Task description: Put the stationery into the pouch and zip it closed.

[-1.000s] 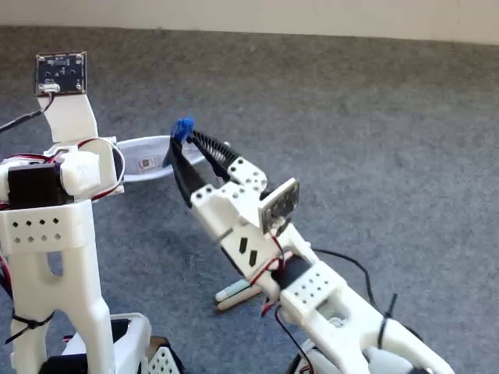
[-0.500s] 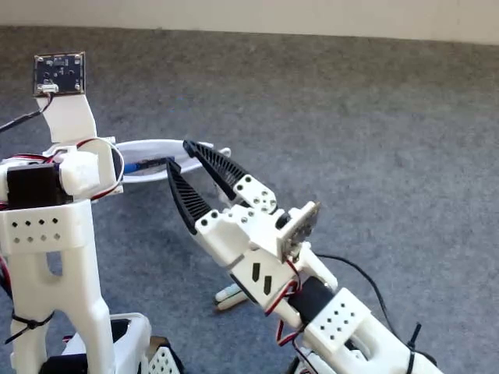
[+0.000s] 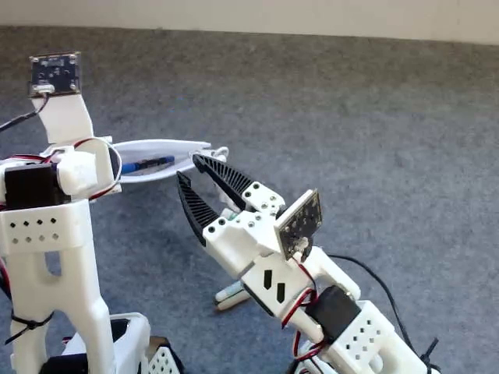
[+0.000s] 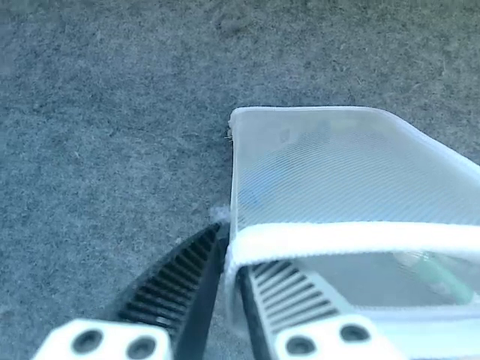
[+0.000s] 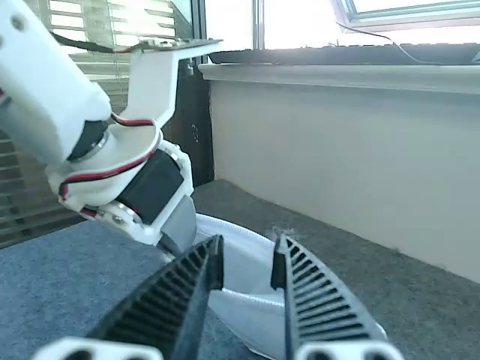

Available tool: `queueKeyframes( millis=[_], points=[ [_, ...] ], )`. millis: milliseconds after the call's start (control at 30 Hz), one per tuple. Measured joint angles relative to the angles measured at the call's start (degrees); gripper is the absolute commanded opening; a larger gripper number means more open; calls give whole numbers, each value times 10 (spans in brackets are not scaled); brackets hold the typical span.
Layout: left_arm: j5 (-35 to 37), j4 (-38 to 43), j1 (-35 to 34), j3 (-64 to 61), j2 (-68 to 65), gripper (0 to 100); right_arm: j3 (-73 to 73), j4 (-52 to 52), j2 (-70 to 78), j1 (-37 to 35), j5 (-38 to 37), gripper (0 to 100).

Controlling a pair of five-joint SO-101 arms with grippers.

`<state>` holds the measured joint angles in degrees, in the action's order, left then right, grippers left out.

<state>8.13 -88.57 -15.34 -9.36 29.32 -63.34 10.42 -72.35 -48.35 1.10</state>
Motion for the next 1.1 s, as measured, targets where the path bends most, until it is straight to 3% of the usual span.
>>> queueKeyframes(
  millis=[200, 467, 833, 1100],
  points=[
    [6, 4, -36, 0, 0, 5, 33, 90, -6, 14, 0, 105],
    [11, 11, -104, -1, -7, 5, 36, 213, -6, 119, 0, 105],
    [13, 16, -142, -1, -8, 5, 36, 273, -6, 138, -1, 109],
    [13, 18, -142, -1, -9, 5, 26, 284, 96, 138, -62, 111]
  ],
)
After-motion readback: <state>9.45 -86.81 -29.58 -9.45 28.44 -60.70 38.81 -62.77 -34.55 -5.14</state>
